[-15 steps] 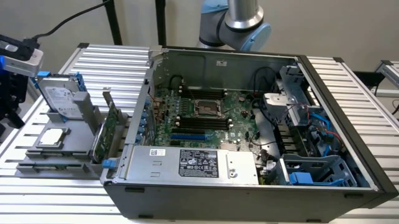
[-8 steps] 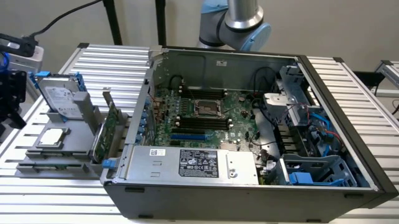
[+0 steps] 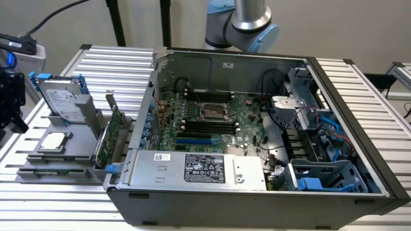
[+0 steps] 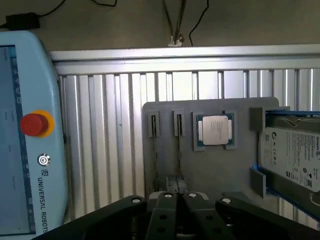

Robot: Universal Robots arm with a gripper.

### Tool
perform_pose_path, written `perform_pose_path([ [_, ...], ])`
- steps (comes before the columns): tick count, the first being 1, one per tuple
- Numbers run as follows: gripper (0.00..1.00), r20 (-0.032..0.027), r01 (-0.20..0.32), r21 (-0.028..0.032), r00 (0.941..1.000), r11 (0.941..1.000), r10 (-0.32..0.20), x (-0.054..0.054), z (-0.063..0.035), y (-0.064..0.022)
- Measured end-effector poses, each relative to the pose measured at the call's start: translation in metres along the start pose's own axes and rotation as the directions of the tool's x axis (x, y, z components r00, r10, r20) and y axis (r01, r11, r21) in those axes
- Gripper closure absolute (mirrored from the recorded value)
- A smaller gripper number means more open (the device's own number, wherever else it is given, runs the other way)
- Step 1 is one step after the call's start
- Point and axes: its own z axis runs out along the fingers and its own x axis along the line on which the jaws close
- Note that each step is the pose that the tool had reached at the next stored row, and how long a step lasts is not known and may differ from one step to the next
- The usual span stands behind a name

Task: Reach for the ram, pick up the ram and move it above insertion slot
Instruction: 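Pick up the ram and move it above insertion slot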

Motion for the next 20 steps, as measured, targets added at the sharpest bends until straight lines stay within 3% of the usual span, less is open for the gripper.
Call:
perform_pose_path([
  [4, 0.89, 0.0001, 0.072, 0.0004, 0.9974, 0.9974, -0.072, 0.0000, 0.0015, 0.0000],
  [8, 0.89, 0.0011, 0.135, -0.0003, 0.9908, 0.9908, -0.135, 0.0000, 0.0021, 0.0001],
  [14, 0.88, 0.0013, 0.142, -0.0003, 0.9899, 0.9899, -0.142, 0.0000, 0.0022, 0.0000],
  [15, 0.76, 0.0013, 0.142, -0.0003, 0.9899, 0.9899, -0.142, 0.0000, 0.0022, 0.0000],
  [18, 0.70, 0.0013, 0.142, -0.0004, 0.9899, 0.9899, -0.142, 0.0000, 0.0022, 0.0000],
  [20, 0.58, 0.0013, 0.142, -0.0003, 0.9899, 0.9899, -0.142, 0.0000, 0.0022, 0.0000],
])
